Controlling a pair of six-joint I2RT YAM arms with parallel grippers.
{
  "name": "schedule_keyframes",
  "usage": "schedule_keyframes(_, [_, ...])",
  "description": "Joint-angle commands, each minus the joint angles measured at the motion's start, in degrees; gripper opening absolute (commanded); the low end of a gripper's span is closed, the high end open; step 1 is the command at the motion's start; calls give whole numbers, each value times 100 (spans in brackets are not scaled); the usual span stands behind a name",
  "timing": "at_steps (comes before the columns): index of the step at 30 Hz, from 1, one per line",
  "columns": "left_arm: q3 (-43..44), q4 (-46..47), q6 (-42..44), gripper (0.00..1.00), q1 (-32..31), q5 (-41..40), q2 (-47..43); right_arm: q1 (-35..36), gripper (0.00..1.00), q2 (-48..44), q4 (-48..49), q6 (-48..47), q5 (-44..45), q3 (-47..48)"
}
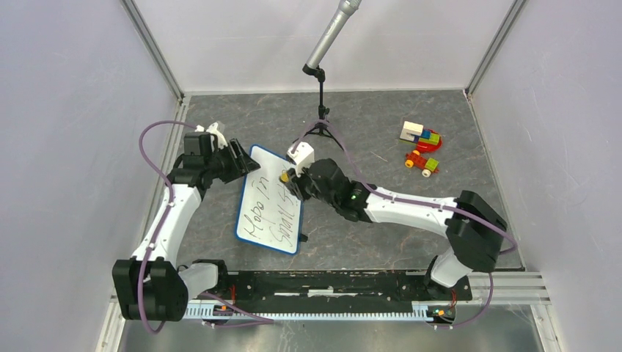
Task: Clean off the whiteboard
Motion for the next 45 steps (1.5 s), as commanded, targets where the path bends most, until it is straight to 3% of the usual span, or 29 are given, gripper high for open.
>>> schedule_keyframes(1, [550,-254,376,61,-19,-371,176,-45,17,553,931,67,-643,814])
schedule_keyframes(10, [952,-105,146,49,-15,71,974,-339,17,1011,1564,382,-1306,1047])
schedule_keyframes(27, [576,214,372,5,-22,96,935,-466,15,1877,2135,763,-2108,1169])
schedule_keyframes(35, [327,390,373,2,-22,136,924,-227,14,2001,2568,1263,-2685,1165])
schedule_keyframes(45, [88,510,589,2,-17,-1,688,131,14,2115,2507,1164,-2499,1151])
